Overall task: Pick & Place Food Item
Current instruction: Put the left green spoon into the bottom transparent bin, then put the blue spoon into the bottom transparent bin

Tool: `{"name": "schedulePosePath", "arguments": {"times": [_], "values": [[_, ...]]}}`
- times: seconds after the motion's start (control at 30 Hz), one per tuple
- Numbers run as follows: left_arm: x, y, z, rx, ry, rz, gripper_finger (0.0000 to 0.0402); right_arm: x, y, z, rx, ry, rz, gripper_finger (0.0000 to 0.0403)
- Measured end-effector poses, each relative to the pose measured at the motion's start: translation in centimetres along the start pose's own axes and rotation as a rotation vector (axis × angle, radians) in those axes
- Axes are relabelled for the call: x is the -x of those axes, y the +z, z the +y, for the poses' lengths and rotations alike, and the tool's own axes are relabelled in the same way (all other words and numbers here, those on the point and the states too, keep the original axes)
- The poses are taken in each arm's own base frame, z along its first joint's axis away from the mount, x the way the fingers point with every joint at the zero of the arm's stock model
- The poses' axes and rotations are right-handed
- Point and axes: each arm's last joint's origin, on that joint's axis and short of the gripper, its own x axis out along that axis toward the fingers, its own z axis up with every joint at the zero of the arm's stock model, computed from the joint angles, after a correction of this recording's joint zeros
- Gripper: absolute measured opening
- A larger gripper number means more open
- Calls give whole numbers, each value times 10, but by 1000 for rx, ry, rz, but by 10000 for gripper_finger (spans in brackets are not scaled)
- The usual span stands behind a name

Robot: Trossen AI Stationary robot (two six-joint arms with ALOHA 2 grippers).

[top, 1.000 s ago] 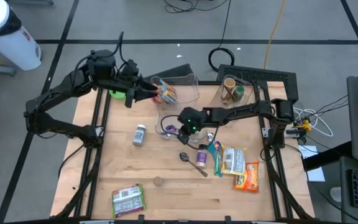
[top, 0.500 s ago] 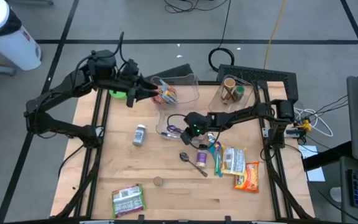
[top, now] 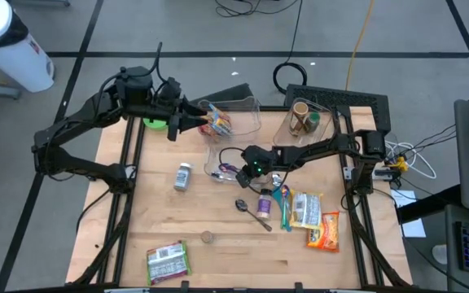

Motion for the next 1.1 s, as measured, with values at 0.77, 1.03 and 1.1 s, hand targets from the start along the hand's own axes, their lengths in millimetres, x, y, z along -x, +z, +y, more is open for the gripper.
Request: {"name": "schedulePosePath", "arguments": {"times": [0.77, 1.03, 1.1], "values": [[0, 0, 0, 29, 0, 1, 198, 11, 19, 10, 48, 102, -138, 100], [0, 0, 0, 40, 0, -1, 198, 59, 47, 31, 209, 219, -360, 99], [0, 0, 0, 37, 0, -1, 198, 76, 52, 37, 239, 242, -410, 98]]}}
